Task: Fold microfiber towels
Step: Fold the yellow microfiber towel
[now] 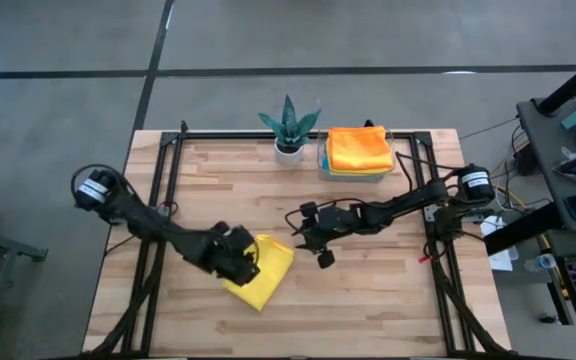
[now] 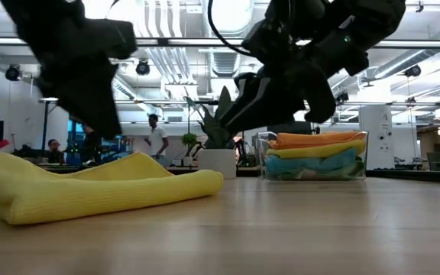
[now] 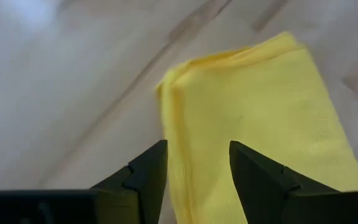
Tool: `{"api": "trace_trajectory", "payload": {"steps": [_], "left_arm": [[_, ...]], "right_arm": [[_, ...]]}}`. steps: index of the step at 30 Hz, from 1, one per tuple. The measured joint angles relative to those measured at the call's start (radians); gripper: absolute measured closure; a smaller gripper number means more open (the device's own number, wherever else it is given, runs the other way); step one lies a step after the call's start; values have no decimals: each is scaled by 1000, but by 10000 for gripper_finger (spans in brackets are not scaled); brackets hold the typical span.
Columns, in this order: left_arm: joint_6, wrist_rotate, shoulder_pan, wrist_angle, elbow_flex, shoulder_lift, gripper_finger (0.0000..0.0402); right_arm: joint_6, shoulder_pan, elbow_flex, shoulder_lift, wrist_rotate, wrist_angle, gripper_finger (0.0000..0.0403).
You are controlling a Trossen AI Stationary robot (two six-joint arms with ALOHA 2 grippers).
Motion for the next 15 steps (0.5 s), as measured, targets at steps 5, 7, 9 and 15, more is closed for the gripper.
{"api": "trace_trajectory", "payload": {"steps": [5, 7, 9, 15], "left_arm": [[266, 0, 75, 171, -47, 6, 244], [287, 1, 104, 216, -69, 6, 244], [288, 1, 127, 226, -93, 6, 244], [336, 17, 148, 402, -170, 6, 257]], "right_arm": [[22, 0, -22, 0, 0, 15, 243], [31, 0, -27, 0, 0, 19, 243], [36, 0, -28, 0, 0, 18, 244], [48, 5, -33, 0, -2, 15, 251]]}}
